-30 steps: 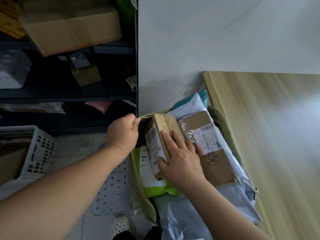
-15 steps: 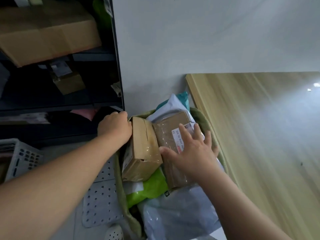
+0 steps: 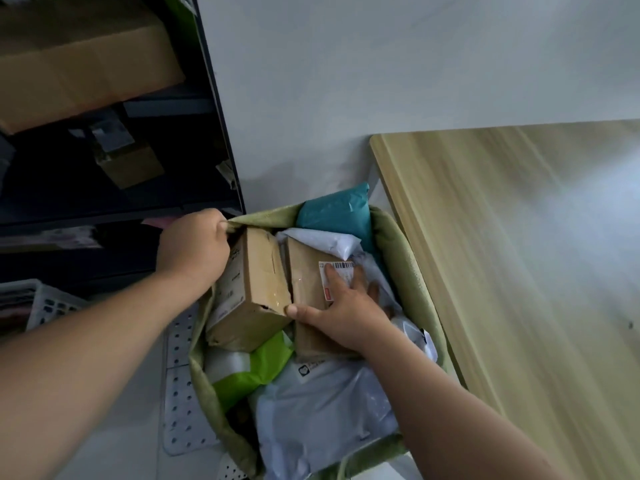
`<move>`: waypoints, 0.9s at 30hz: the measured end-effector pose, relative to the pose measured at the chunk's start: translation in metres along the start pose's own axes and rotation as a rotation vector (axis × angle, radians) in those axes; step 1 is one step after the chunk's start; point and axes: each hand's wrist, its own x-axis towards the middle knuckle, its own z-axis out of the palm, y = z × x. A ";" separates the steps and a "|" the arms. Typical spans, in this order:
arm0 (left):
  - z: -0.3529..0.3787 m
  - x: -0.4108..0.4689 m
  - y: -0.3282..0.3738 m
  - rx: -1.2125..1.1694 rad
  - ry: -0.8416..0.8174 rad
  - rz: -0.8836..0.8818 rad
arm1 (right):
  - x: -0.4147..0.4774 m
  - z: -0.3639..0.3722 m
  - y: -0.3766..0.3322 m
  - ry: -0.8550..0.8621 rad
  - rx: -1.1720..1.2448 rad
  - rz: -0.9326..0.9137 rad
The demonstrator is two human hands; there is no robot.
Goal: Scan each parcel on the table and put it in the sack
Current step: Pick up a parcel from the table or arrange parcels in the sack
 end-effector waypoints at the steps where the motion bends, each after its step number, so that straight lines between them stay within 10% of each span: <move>1: -0.001 -0.001 0.000 0.005 0.008 -0.002 | 0.003 -0.001 0.001 -0.006 0.007 -0.004; 19: -0.022 -0.163 -0.009 -0.059 -0.457 -0.654 | -0.076 -0.004 0.011 0.208 -0.327 -0.270; 27: 0.011 -0.216 0.005 -0.196 -0.668 -0.645 | -0.121 0.050 0.030 0.105 -0.547 -0.295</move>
